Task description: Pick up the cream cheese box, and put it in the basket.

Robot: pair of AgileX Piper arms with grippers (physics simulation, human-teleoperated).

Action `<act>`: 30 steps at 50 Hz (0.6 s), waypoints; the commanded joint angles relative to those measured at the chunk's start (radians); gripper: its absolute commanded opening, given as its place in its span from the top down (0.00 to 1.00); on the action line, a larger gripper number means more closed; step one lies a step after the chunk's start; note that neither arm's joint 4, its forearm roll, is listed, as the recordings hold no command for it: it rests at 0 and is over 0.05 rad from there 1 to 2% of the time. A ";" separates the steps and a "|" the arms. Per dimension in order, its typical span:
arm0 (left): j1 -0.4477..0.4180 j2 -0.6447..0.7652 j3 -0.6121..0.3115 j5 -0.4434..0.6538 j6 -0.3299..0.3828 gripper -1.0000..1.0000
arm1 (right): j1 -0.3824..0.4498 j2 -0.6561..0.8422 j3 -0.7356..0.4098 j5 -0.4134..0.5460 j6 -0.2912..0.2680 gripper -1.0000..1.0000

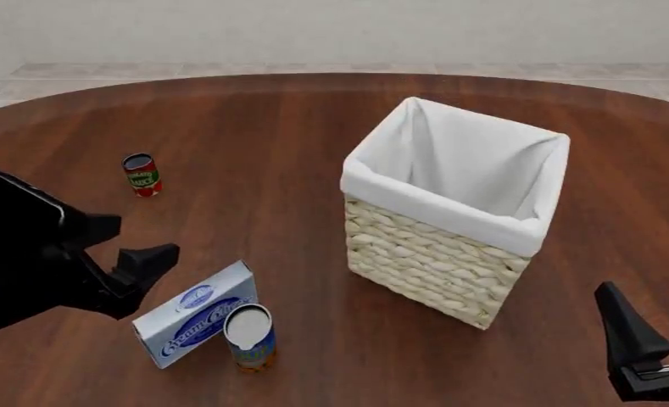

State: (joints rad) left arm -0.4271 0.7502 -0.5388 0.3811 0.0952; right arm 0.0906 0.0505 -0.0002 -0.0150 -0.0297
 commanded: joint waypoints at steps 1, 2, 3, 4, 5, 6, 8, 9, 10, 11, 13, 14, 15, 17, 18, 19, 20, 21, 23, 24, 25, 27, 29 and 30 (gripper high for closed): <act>0.013 0.016 -0.003 0.022 0.022 0.00 | 0.002 0.000 0.000 0.000 0.000 0.00; 0.012 0.016 -0.002 0.024 0.023 0.00 | 0.002 -0.001 0.000 0.001 0.000 0.00; 0.013 0.018 -0.002 0.027 0.022 0.00 | 0.002 -0.002 0.000 0.002 0.001 0.00; 0.012 0.021 -0.001 0.029 0.027 0.00 | 0.002 -0.002 0.000 0.003 0.001 0.00; 0.013 0.023 -0.001 0.030 0.025 0.00 | 0.003 -0.004 0.000 0.005 0.001 0.00; 0.013 0.025 0.000 0.031 0.026 0.00 | 0.003 -0.005 0.000 0.005 0.001 0.00; 0.013 0.027 0.000 0.033 0.024 0.00 | 0.002 -0.006 0.000 0.007 0.000 0.00; 0.012 0.027 0.002 0.032 0.026 0.00 | 0.002 -0.008 0.000 0.008 0.000 0.00; 0.010 0.030 0.003 0.032 0.021 0.00 | 0.002 -0.011 0.000 0.011 0.000 0.00; 0.006 0.036 0.010 0.031 0.023 0.00 | 0.003 -0.014 0.000 0.013 0.001 0.00; 0.002 0.039 0.015 0.030 0.017 0.00 | 0.002 -0.013 0.000 0.013 0.000 0.00; 0.002 0.039 0.015 0.030 0.017 0.00 | 0.002 -0.013 0.000 0.013 0.000 0.00; 0.002 0.044 0.018 0.032 0.018 0.00 | 0.003 -0.013 0.000 0.013 0.001 0.00; 0.000 0.047 0.018 0.037 0.018 0.00 | 0.003 -0.013 0.000 0.014 0.002 0.00; 0.000 0.047 0.018 0.037 0.018 0.00 | 0.003 -0.014 0.000 0.014 0.001 0.00; -0.004 0.052 0.018 0.042 0.018 0.00 | 0.003 -0.014 0.000 0.015 0.001 0.00; -0.004 0.058 0.019 0.043 0.019 0.00 | 0.003 -0.015 0.000 0.015 0.002 0.00; -0.008 0.061 0.020 0.045 0.022 0.00 | 0.004 -0.015 0.000 0.016 0.002 0.00; -0.012 0.058 0.017 0.048 0.020 0.00 | 0.003 -0.015 0.000 0.016 0.002 0.00; -0.011 0.058 0.015 0.048 0.022 0.00 | 0.003 -0.015 0.000 0.015 0.002 0.00; -0.011 0.058 0.015 0.048 0.022 0.00 | 0.003 -0.015 0.000 0.015 0.002 0.00; -0.010 0.064 0.016 0.048 0.021 0.00 | 0.003 -0.016 0.000 0.016 0.002 0.00; -0.013 0.070 0.024 0.044 0.024 0.00 | 0.003 -0.016 0.000 0.017 0.001 0.00; -0.014 0.074 0.028 0.044 0.022 0.00 | 0.004 -0.014 0.000 0.015 0.002 0.00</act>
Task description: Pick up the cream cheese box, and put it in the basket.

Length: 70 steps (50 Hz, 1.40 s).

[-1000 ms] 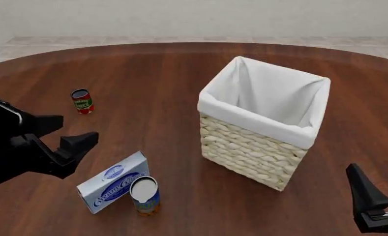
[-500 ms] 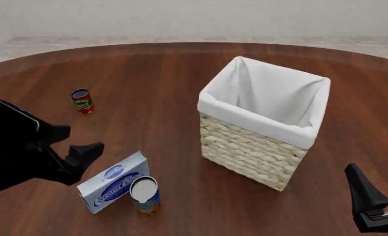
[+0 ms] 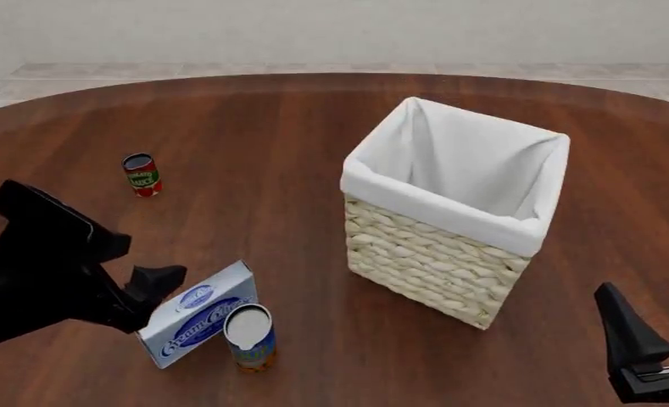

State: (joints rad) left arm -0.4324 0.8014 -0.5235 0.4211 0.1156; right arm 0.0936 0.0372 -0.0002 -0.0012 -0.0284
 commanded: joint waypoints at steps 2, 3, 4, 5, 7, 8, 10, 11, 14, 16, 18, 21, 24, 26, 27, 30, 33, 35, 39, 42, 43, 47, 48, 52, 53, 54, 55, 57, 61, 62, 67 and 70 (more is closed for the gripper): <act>-0.003 0.027 0.015 0.003 -0.002 0.00 | 0.002 0.001 0.000 0.000 0.000 0.00; -0.004 0.029 0.019 0.002 0.005 0.00 | 0.002 0.002 0.000 -0.001 0.001 0.00; 0.001 0.034 0.024 -0.002 0.013 0.00 | 0.003 0.002 0.000 -0.001 0.002 0.00; -0.002 0.033 0.026 -0.001 0.005 0.00 | 0.003 0.002 0.000 -0.001 0.001 0.00; 0.006 0.037 0.029 -0.005 0.015 0.00 | 0.003 0.002 0.000 -0.001 0.001 0.00; 0.010 0.039 0.029 -0.007 0.016 0.00 | 0.004 0.002 0.000 -0.001 0.001 0.00; 0.015 0.043 0.034 -0.010 0.023 0.00 | 0.004 0.001 0.000 0.000 0.000 0.00; 0.015 0.043 0.035 -0.010 0.022 0.00 | 0.004 0.002 0.000 -0.001 0.000 0.00; 0.018 0.046 0.037 -0.011 0.028 0.00 | 0.004 0.001 0.000 0.000 0.000 0.00; 0.022 0.049 0.032 -0.010 0.027 0.00 | 0.004 0.001 0.000 0.001 -0.001 0.00; 0.022 0.053 0.033 -0.012 0.030 0.00 | 0.006 -0.001 0.000 0.002 -0.001 0.00; 0.021 0.056 0.037 -0.014 0.033 0.00 | 0.006 -0.002 0.000 0.003 -0.001 0.00; 0.030 0.058 0.041 -0.016 0.037 0.00 | 0.006 -0.002 0.000 0.003 -0.002 0.00; 0.035 0.059 0.044 -0.017 0.041 0.00 | 0.006 -0.005 0.000 0.006 -0.002 0.00; 0.035 0.058 0.045 -0.018 0.039 0.00 | 0.007 -0.006 0.000 0.007 -0.002 0.00; 0.032 0.058 0.050 -0.016 0.031 0.00 | 0.007 -0.009 0.000 0.010 -0.003 0.00; 0.038 0.061 0.049 -0.016 0.039 0.00 | 0.007 -0.009 0.000 0.011 -0.004 0.00; 0.039 0.066 0.053 -0.017 0.042 0.00 | 0.007 -0.011 0.000 0.013 -0.003 0.00; 0.047 0.074 0.054 -0.021 0.050 0.00 | 0.007 -0.013 0.000 0.014 -0.003 0.00; 0.045 0.078 0.056 -0.020 0.048 0.00 | 0.009 -0.013 0.000 0.015 -0.004 0.00; 0.048 0.080 0.055 -0.022 0.049 0.00 | 0.009 -0.012 0.000 0.014 -0.004 0.00; 0.052 0.085 0.056 -0.023 0.052 0.00 | 0.010 -0.013 0.000 0.015 -0.005 0.00; 0.053 0.088 0.057 -0.023 0.054 0.00 | 0.011 -0.013 0.000 0.015 -0.005 0.00; 0.058 0.088 0.059 -0.021 0.058 0.00 | 0.009 -0.013 0.000 0.015 -0.004 0.00; 0.056 0.085 0.058 -0.019 0.058 0.00 | 0.009 -0.013 0.000 0.015 -0.004 0.00; 0.060 0.087 0.058 -0.019 0.061 0.00 | 0.010 -0.013 0.000 0.015 -0.004 0.00; 0.061 0.088 0.059 -0.020 0.062 0.00 | 0.010 -0.012 0.000 0.014 -0.005 0.00; 0.063 0.088 0.059 -0.021 0.063 0.00 | 0.011 -0.012 0.000 0.014 -0.005 0.00; 0.071 0.099 0.065 -0.030 0.072 0.00 | 0.010 -0.012 0.000 0.014 -0.006 0.00; 0.071 0.100 0.065 -0.030 0.072 0.00 | 0.010 -0.012 0.000 0.014 -0.006 0.00; 0.081 0.108 0.057 -0.030 0.085 0.00 | 0.011 -0.013 0.000 0.015 -0.005 0.00; 0.086 0.115 0.057 -0.034 0.094 0.00 | 0.011 -0.014 0.000 0.016 -0.006 0.00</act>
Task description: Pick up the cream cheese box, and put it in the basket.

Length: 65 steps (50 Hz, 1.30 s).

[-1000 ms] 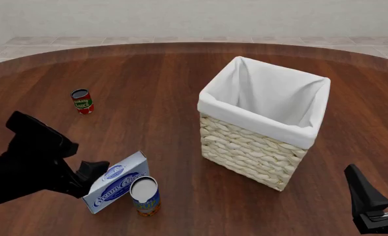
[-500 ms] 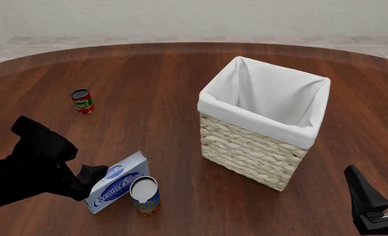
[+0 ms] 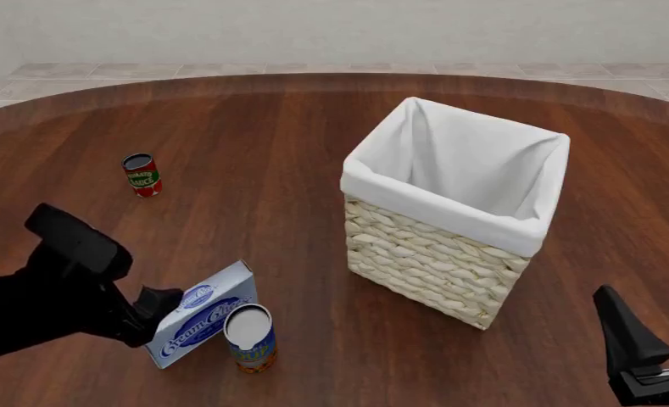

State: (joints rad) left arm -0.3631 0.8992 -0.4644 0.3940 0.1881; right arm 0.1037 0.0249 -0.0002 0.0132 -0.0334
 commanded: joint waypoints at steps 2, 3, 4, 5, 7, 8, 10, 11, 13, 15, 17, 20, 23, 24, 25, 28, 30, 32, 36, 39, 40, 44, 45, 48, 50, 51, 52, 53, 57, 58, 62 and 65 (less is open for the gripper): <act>0.018 0.024 0.002 -0.015 0.024 0.00 | 0.001 -0.004 0.000 0.003 0.000 0.00; 0.018 0.028 0.005 -0.019 0.025 0.00 | 0.000 -0.004 0.000 0.004 -0.001 0.00; 0.018 0.028 0.005 -0.019 0.025 0.00 | 0.000 -0.004 0.000 0.004 -0.001 0.00; 0.019 0.037 0.012 -0.030 0.026 0.00 | 0.000 -0.004 0.000 0.004 0.000 0.00; 0.020 0.041 0.014 -0.035 0.028 0.00 | 0.000 -0.004 0.000 0.004 0.000 0.00; 0.020 0.041 0.014 -0.035 0.028 0.00 | 0.000 -0.004 0.000 0.004 0.000 0.00; 0.023 0.048 0.015 -0.042 0.030 0.00 | 0.000 -0.001 0.000 0.001 0.000 0.00; 0.022 0.049 0.016 -0.043 0.030 0.00 | 0.000 -0.001 0.000 0.001 0.000 0.00; 0.021 0.054 0.018 -0.047 0.031 0.00 | 0.000 -0.002 0.000 0.002 0.000 0.00; 0.022 0.059 0.019 -0.051 0.031 0.00 | 0.000 -0.002 0.000 0.002 0.000 0.00; 0.022 0.064 0.018 -0.053 0.029 0.00 | 0.000 -0.002 0.000 0.002 0.000 0.00; 0.022 0.070 0.020 -0.057 0.032 0.00 | 0.000 -0.002 0.000 0.002 0.000 0.00; 0.017 0.090 0.031 -0.074 0.038 0.00 | -0.001 0.001 0.000 0.000 0.000 0.00; 0.016 0.092 0.032 -0.078 0.036 0.00 | -0.001 0.000 0.000 0.000 0.000 0.00; 0.015 0.093 0.034 -0.081 0.034 0.00 | -0.001 0.000 0.000 0.000 0.000 0.00; 0.013 0.095 0.038 -0.084 0.031 0.00 | -0.001 0.001 0.000 -0.002 0.000 0.00; 0.014 0.099 0.040 -0.086 0.030 0.00 | 0.000 0.004 0.000 -0.004 0.001 0.00; 0.015 0.103 0.044 -0.089 0.031 0.00 | 0.000 0.003 0.000 -0.004 0.001 0.00; 0.016 0.116 0.053 -0.102 0.037 0.00 | -0.001 0.008 0.000 -0.009 0.003 0.00; 0.008 0.123 0.070 -0.109 0.039 0.00 | -0.003 0.009 0.000 -0.010 0.004 0.00; 0.011 0.125 0.070 -0.113 0.037 0.00 | -0.004 0.008 0.000 -0.010 0.004 0.00; 0.011 0.129 0.067 -0.118 0.037 0.00 | -0.003 0.007 0.000 -0.008 0.003 0.00; 0.008 0.130 0.069 -0.118 0.037 0.00 | -0.003 0.005 0.000 -0.006 0.003 0.00; 0.011 0.138 0.067 -0.120 0.041 0.00 | -0.004 0.000 0.000 -0.001 0.005 0.00; 0.010 0.147 0.069 -0.127 0.043 0.00 | -0.003 -0.003 0.000 0.001 0.005 0.00; 0.010 0.154 0.073 -0.134 0.047 0.00 | -0.003 -0.004 0.000 0.002 0.005 0.00; 0.010 0.156 0.074 -0.136 0.046 0.00 | -0.003 -0.004 0.000 0.003 0.005 0.00; 0.009 0.158 0.076 -0.137 0.046 0.00 | -0.003 -0.005 0.000 0.003 0.006 0.00; 0.024 0.158 0.074 -0.136 0.054 0.00 | -0.005 -0.006 0.000 0.004 0.007 0.00; 0.025 0.159 0.074 -0.135 0.055 0.00 | -0.004 -0.005 0.000 0.003 0.007 0.00; 0.037 0.170 0.075 -0.140 0.067 0.00 | -0.003 -0.003 0.000 0.002 0.007 0.00; 0.039 0.175 0.075 -0.142 0.069 0.00 | -0.004 -0.003 0.000 0.001 0.007 0.00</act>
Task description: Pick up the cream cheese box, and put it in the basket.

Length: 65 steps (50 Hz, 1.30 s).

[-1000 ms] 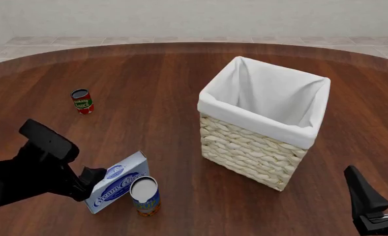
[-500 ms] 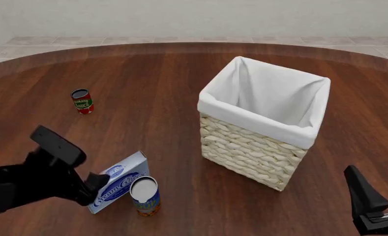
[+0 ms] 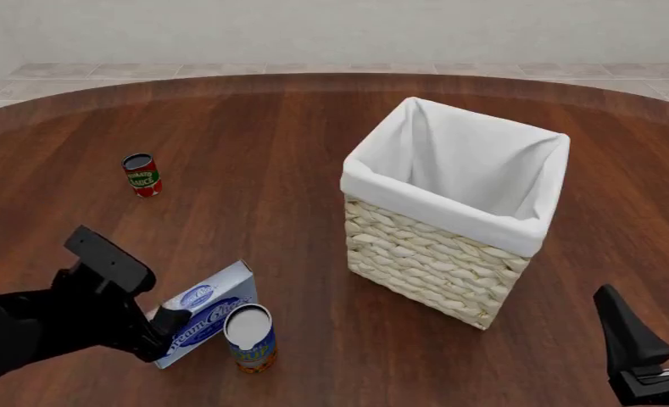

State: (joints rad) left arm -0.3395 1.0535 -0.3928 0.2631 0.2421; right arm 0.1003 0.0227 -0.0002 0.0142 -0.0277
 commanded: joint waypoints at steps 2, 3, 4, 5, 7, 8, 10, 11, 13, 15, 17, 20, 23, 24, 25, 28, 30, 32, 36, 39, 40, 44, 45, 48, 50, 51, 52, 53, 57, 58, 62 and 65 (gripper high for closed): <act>0.014 0.026 0.006 -0.016 0.018 0.00 | -0.001 0.000 0.000 0.000 0.001 0.00; 0.014 0.028 0.006 -0.017 0.015 0.00 | 0.000 -0.001 0.000 0.001 0.001 0.00; 0.012 0.032 0.008 -0.019 0.015 0.00 | -0.001 -0.001 0.000 0.001 0.001 0.00; 0.014 0.035 0.010 -0.022 0.018 0.00 | -0.001 -0.001 0.000 0.001 0.001 0.00; 0.018 0.041 0.012 -0.025 0.026 0.00 | -0.001 0.000 0.000 0.000 0.000 0.00; 0.022 0.041 0.010 -0.025 0.025 0.00 | -0.001 0.000 0.000 0.001 0.001 0.00; 0.025 0.044 0.010 -0.025 0.031 0.00 | -0.001 0.001 0.000 0.000 0.001 0.00; 0.036 0.047 0.008 -0.026 0.036 0.00 | -0.001 0.002 0.000 -0.001 0.001 0.00; 0.034 0.049 0.009 -0.026 0.035 0.00 | 0.000 0.002 0.000 -0.001 0.001 0.00; 0.035 0.052 0.009 -0.028 0.036 0.00 | -0.001 0.003 0.000 -0.002 0.000 0.00; 0.036 0.054 0.009 -0.029 0.038 0.00 | -0.001 0.003 0.000 -0.002 0.001 0.00; 0.034 0.067 0.016 -0.039 0.039 0.00 | -0.001 0.002 0.000 -0.002 0.001 0.00; 0.029 0.076 0.018 -0.049 0.036 0.00 | -0.001 0.005 0.000 -0.004 0.000 0.00; 0.028 0.079 0.019 -0.052 0.036 0.00 | -0.001 0.005 0.000 -0.004 0.000 0.00; 0.028 0.079 0.019 -0.051 0.036 0.00 | -0.001 0.005 0.000 -0.004 0.000 0.00; 0.023 0.081 0.021 -0.055 0.033 0.00 | -0.002 0.005 0.000 -0.004 0.000 0.00; 0.020 0.086 0.025 -0.060 0.031 0.00 | -0.001 0.005 0.000 -0.004 0.000 0.00; 0.019 0.092 0.030 -0.066 0.033 0.00 | -0.001 0.005 0.000 -0.004 0.000 0.00; 0.012 0.098 0.034 -0.074 0.026 0.00 | -0.002 0.005 0.000 -0.004 0.000 0.00; 0.002 0.106 0.039 -0.082 0.019 0.00 | -0.001 0.002 0.000 -0.002 -0.001 0.00; 0.000 0.108 0.041 -0.085 0.018 0.00 | -0.001 0.001 0.000 -0.001 0.000 0.00; -0.005 0.111 0.041 -0.086 0.013 0.00 | -0.002 -0.002 0.000 0.002 0.000 0.00; -0.005 0.112 0.041 -0.087 0.013 0.00 | -0.003 -0.003 0.000 0.003 0.000 0.00; -0.010 0.116 0.044 -0.092 0.010 0.00 | -0.002 -0.003 0.000 0.003 0.000 0.00; -0.013 0.119 0.045 -0.095 0.006 0.00 | -0.002 -0.003 0.000 0.003 0.000 0.00; -0.013 0.119 0.045 -0.095 0.006 0.00 | -0.002 -0.003 0.000 0.003 0.000 0.00; -0.013 0.122 0.047 -0.099 0.004 0.00 | -0.002 -0.004 0.000 0.003 -0.001 0.00; -0.012 0.124 0.049 -0.102 0.005 0.00 | -0.002 -0.004 0.000 0.003 -0.001 0.00; -0.009 0.138 0.056 -0.113 0.011 0.00 | -0.002 -0.005 0.000 0.005 -0.001 0.00; -0.008 0.138 0.055 -0.113 0.012 0.00 | -0.001 -0.005 0.000 0.005 -0.001 0.00; -0.006 0.137 0.052 -0.110 0.011 0.00 | -0.001 -0.004 0.000 0.004 -0.002 0.00; -0.004 0.140 0.054 -0.112 0.012 0.00 | -0.001 -0.002 0.000 0.003 -0.003 0.00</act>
State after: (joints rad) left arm -0.3450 1.1822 -0.3435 0.1600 0.2543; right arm 0.0988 0.0198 -0.0003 0.0172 -0.0293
